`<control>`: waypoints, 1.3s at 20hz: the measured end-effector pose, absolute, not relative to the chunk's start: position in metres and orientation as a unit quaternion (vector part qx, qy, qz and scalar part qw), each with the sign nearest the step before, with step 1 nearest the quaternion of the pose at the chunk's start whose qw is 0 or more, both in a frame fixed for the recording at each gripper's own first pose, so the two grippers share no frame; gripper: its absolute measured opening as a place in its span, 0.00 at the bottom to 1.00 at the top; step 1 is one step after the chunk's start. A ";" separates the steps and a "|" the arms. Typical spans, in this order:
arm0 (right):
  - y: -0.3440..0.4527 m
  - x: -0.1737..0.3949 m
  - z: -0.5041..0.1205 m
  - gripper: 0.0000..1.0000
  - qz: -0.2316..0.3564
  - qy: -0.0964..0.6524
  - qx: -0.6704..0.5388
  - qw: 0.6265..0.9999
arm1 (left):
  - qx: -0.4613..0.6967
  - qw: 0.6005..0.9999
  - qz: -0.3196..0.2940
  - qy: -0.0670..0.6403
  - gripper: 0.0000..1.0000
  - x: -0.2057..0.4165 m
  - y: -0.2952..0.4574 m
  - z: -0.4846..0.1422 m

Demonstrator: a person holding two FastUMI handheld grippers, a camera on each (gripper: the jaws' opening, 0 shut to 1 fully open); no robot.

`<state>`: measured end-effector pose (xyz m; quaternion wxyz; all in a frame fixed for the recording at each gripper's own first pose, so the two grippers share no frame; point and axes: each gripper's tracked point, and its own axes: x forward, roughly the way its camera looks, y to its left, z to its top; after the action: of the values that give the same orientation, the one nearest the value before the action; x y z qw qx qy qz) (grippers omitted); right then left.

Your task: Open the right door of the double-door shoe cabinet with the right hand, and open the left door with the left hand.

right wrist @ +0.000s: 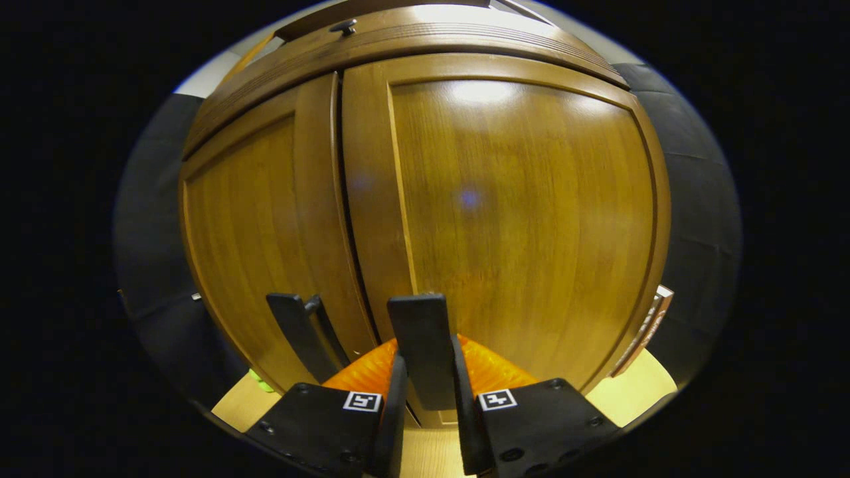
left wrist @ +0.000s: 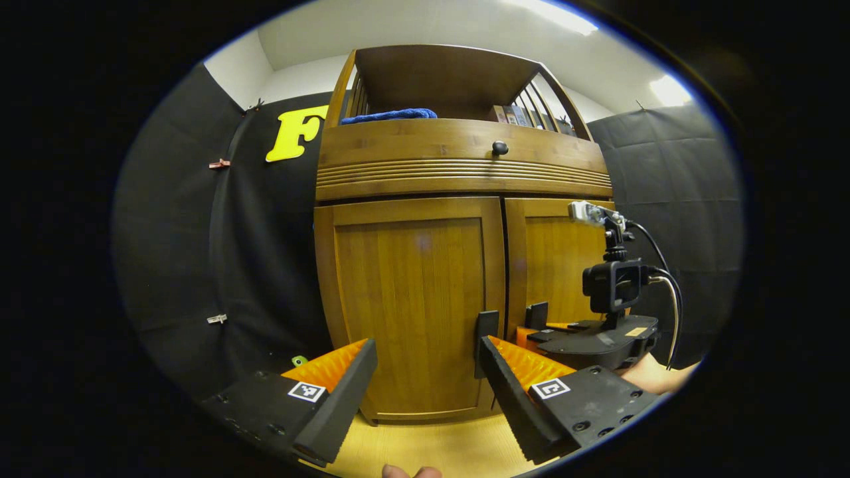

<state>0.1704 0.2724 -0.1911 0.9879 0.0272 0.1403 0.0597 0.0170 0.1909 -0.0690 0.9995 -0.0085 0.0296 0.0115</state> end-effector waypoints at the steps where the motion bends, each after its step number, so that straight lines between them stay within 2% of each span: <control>1: 0.273 0.167 -0.192 0.37 0.061 0.139 0.017 0.988 | -0.009 0.999 0.012 0.031 0.96 0.016 0.189 -0.070; 2: 0.273 0.169 -0.192 0.27 0.062 0.138 0.009 0.988 | -0.007 0.999 0.012 0.032 1.00 0.014 0.187 -0.069; 3: 0.273 0.163 -0.192 0.24 0.067 0.142 0.008 0.988 | -0.005 0.999 0.014 0.033 1.00 0.013 0.186 -0.068; 4: 0.274 0.166 -0.192 0.24 0.072 0.145 0.011 0.987 | -0.005 0.999 0.015 0.033 0.96 0.011 0.185 -0.067; 5: 0.273 0.162 -0.191 0.24 0.078 0.149 0.014 0.986 | -0.007 0.999 0.016 0.032 1.00 0.008 0.183 -0.065; 6: 0.271 0.158 -0.189 0.25 0.083 0.148 0.016 0.985 | -0.009 0.999 0.018 0.032 0.96 0.008 0.181 -0.063; 7: 0.269 0.150 -0.188 0.24 0.089 0.146 0.018 0.985 | -0.011 0.999 0.021 0.031 1.00 0.006 0.180 -0.061; 9: 0.264 0.127 -0.186 0.24 0.101 0.141 0.028 0.984 | -0.012 0.999 0.027 0.031 1.00 0.003 0.175 -0.059; 10: 0.261 0.120 -0.184 0.24 0.108 0.141 0.030 0.984 | -0.012 0.999 0.030 0.030 0.97 0.000 0.172 -0.057; 11: 0.257 0.112 -0.182 0.24 0.115 0.141 0.030 0.983 | -0.011 0.999 0.033 0.029 1.00 -0.002 0.168 -0.056; 13: 0.250 0.096 -0.180 0.24 0.127 0.141 0.033 0.981 | -0.010 0.999 0.037 0.030 1.00 -0.006 0.161 -0.055; 14: 0.245 0.087 -0.179 0.21 0.131 0.142 0.036 0.980 | -0.009 0.999 0.039 0.031 1.00 -0.008 0.157 -0.054; 15: 0.240 0.078 -0.177 0.21 0.136 0.141 0.038 0.980 | -0.009 0.999 0.043 0.032 0.94 -0.011 0.154 -0.055; 17: 0.228 0.062 -0.174 0.21 0.142 0.141 0.040 0.979 | -0.006 0.998 0.048 0.030 1.00 -0.014 0.145 -0.051; 18: 0.221 0.056 -0.174 0.24 0.146 0.141 0.040 0.978 | -0.006 0.998 0.050 0.031 1.00 -0.016 0.141 -0.050; 22: 0.195 0.031 -0.170 0.24 0.157 0.144 0.044 0.976 | -0.009 0.998 0.057 0.032 1.00 -0.020 0.124 -0.046; 23: 0.186 0.024 -0.169 0.24 0.159 0.146 0.049 0.975 | -0.010 0.998 0.058 0.033 0.93 -0.019 0.119 -0.044; 24: 0.178 0.017 -0.168 0.24 0.159 0.147 0.053 0.975 | -0.012 0.998 0.058 0.032 1.00 -0.019 0.114 -0.042; 25: 0.169 0.011 -0.166 0.24 0.158 0.147 0.055 0.975 | -0.012 0.998 0.059 0.031 0.93 -0.021 0.111 -0.041; 26: 0.159 0.006 -0.165 0.20 0.157 0.148 0.053 0.975 | -0.013 0.998 0.059 0.030 1.00 -0.021 0.107 -0.038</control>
<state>0.0056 0.1593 -0.1651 0.9750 0.0530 0.1482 0.1568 -0.0206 0.1067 -0.0384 0.9977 -0.0130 0.0299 0.0591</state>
